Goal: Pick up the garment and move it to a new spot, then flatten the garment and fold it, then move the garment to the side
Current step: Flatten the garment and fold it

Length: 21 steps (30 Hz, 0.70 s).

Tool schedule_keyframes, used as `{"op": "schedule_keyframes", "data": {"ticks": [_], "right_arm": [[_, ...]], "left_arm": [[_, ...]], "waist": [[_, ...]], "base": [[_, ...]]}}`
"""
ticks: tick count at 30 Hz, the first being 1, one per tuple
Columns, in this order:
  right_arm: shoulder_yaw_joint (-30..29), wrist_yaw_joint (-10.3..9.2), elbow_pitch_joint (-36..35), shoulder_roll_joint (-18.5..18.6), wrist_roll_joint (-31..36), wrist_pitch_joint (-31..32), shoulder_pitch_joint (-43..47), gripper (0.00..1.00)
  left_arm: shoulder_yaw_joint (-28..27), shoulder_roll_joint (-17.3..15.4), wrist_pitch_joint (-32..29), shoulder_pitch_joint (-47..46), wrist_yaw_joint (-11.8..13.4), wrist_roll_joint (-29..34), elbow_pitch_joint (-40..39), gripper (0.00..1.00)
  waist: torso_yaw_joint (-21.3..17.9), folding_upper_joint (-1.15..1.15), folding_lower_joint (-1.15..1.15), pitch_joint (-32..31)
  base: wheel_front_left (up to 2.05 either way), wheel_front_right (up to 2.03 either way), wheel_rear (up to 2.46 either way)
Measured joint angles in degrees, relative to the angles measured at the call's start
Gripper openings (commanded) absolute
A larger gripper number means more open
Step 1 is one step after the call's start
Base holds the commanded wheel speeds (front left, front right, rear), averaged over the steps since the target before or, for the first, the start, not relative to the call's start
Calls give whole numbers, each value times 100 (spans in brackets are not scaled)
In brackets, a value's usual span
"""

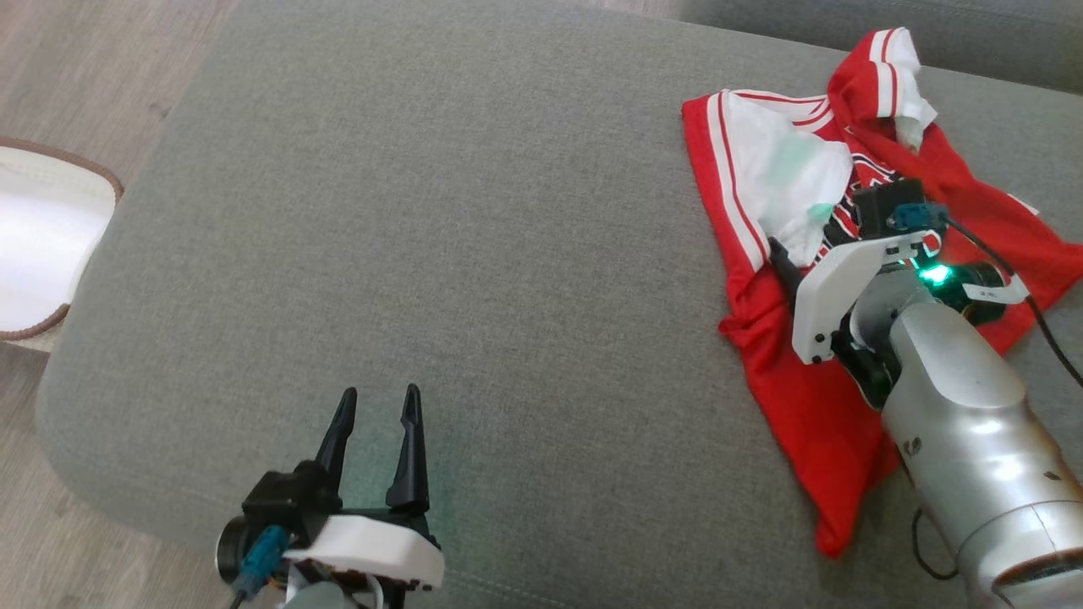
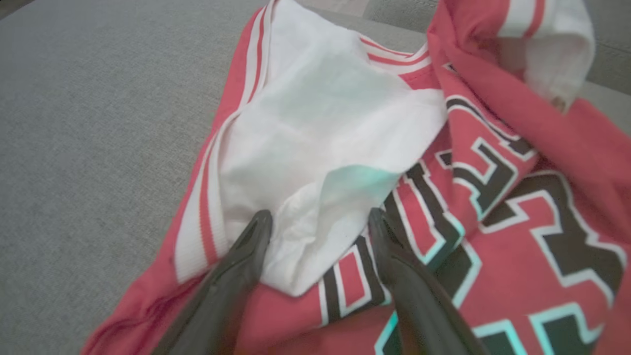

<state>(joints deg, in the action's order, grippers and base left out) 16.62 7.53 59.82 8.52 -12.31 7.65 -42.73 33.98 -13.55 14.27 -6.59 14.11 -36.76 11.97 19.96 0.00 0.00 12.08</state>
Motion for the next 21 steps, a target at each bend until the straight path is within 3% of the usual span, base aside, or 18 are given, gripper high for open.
{"op": "schedule_keyframes", "data": {"ticks": [9,10,11,12,13,21], "right_arm": [[136,0,-115,-51,-444,220,-1,100],[169,0,-141,-53,-444,222,-1,84],[190,0,-160,-57,-449,222,-3,35],[219,0,-177,-59,-472,221,-9,25],[260,0,-189,-59,-476,216,-15,2],[725,0,-643,-183,-486,-54,-59,0]], "left_arm": [[0,1,0,0,1,0,0,100],[0,2,0,0,1,0,0,100],[0,3,0,0,1,0,0,100],[0,4,0,-1,1,0,0,100],[1,5,0,-2,0,0,0,100],[1,9,0,-2,1,0,15,100]], "waist": [[33,0,0,28],[35,0,0,39],[38,0,0,49],[42,0,0,59],[48,0,0,67],[65,0,0,14]], "base": [[0,0,0],[0,0,0],[0,0,0],[0,0,0],[0,0,0],[0,0,0]]}}
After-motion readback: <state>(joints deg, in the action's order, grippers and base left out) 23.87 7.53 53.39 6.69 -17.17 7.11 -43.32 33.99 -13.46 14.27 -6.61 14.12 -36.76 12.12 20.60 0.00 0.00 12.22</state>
